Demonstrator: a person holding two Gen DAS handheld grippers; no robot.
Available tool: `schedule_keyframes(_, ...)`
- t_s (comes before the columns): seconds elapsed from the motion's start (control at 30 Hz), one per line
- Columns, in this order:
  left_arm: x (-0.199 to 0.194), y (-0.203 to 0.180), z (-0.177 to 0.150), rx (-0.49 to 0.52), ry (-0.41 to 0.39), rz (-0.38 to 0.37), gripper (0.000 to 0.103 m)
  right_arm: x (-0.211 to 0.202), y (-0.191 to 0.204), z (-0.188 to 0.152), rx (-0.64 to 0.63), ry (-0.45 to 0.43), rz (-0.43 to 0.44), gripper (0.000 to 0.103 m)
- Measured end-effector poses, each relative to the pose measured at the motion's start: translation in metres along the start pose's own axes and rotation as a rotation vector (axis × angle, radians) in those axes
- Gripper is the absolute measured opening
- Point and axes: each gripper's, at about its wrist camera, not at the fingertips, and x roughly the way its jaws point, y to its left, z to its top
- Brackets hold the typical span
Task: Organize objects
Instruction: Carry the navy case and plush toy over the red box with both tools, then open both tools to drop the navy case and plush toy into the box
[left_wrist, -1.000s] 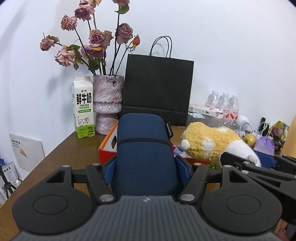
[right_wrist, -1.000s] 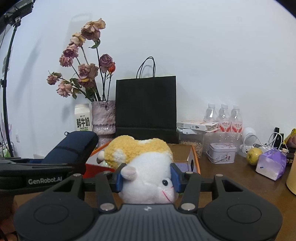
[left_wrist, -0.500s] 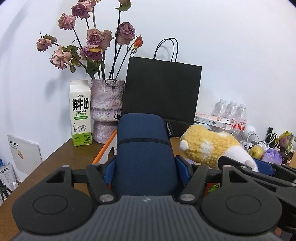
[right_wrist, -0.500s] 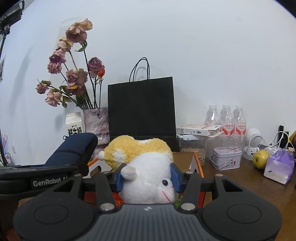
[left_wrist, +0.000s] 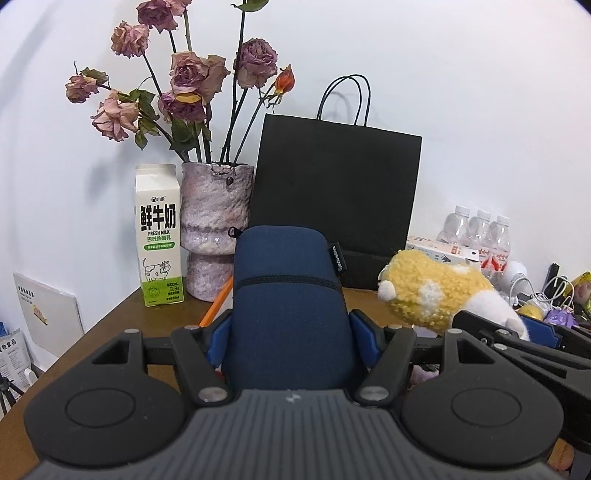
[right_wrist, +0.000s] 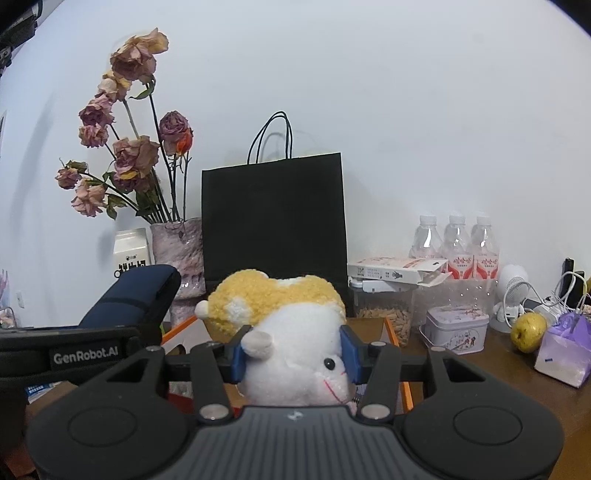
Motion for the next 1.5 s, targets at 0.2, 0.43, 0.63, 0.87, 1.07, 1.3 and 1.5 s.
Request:
schedule_keyframes(0.2,0.016,0.002,0.004,0.004,0.001,0.0,0.068,0.019,-0.001,0.003,-0.011,0.006,0.002,0.048)
schedule_keyframes(0.43,0.044,0.005,0.01,0.021,0.017,0.0,0.068,0.044,-0.003,0.005,-0.028,0.018,0.002,0.048)
schedule_keyframes(0.63,0.064,0.006,0.011,0.034,0.032,0.002,0.068,0.067,-0.005,0.004,-0.039,0.041,-0.005,0.048)
schedule_keyframes(0.87,0.086,0.005,0.013,0.04,0.044,0.002,0.068,0.091,-0.008,0.002,-0.039,0.068,-0.023,0.048)
schedule_keyframes(1.07,0.102,0.005,0.014,0.045,0.061,-0.003,0.068,0.107,-0.009,-0.001,-0.047,0.088,-0.033,0.048)
schedule_keyframes(1.3,0.117,0.01,0.011,0.034,0.104,0.001,0.068,0.12,-0.014,-0.004,-0.045,0.126,-0.049,0.048)
schedule_keyframes(1.5,0.115,0.014,0.012,0.024,0.053,0.044,0.103,0.126,-0.017,-0.008,-0.039,0.148,-0.063,0.06)
